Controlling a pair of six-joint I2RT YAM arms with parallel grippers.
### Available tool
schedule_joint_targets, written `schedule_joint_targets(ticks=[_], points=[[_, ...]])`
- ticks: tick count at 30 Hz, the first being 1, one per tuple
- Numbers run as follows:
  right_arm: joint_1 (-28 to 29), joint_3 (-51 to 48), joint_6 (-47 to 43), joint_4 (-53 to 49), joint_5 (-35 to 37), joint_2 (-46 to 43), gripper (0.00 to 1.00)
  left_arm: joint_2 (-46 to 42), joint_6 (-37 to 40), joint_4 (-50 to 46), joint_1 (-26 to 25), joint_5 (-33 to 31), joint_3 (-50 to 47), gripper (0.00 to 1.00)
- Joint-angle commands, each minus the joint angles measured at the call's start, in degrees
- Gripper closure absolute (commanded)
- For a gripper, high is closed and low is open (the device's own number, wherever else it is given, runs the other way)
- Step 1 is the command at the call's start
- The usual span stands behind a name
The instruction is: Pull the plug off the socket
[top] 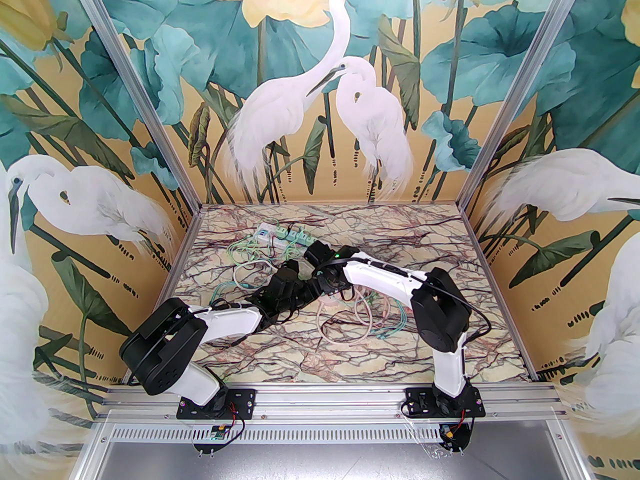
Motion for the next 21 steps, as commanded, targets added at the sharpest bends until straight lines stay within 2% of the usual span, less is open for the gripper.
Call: schedule_joint_targets(ticks=[1,5,8,13,21], points=[[-1.6,-3.1,0.3,5.5,-10.7,-7.4,0.79,5.0,1.6,-16.8,0.0,-3.6,-3.1,0.62],[-6.1,-7.8,2.0,10.9,-19.5,-11.9,0.80,5.1,1.7,-16.9,-0.1,-3.6,-3.0,0.62],[-8.3,-9.6,2.9,12.7,-22.9,-13.8,0.81,5.1,1.7,-17.0,0.0,-3.7,-3.1,0.62],[-8.6,-9.5,2.7,12.2,-22.9,-13.7,0.80,4.9,1.8,-17.0,-0.1,-3.6,-3.0,0.62],[-3.6,-5.0,1.2,7.3,-14.5,-9.6,0.80,5.4,2.3,-17.7,0.0,-3.5,-2.2,0.62]])
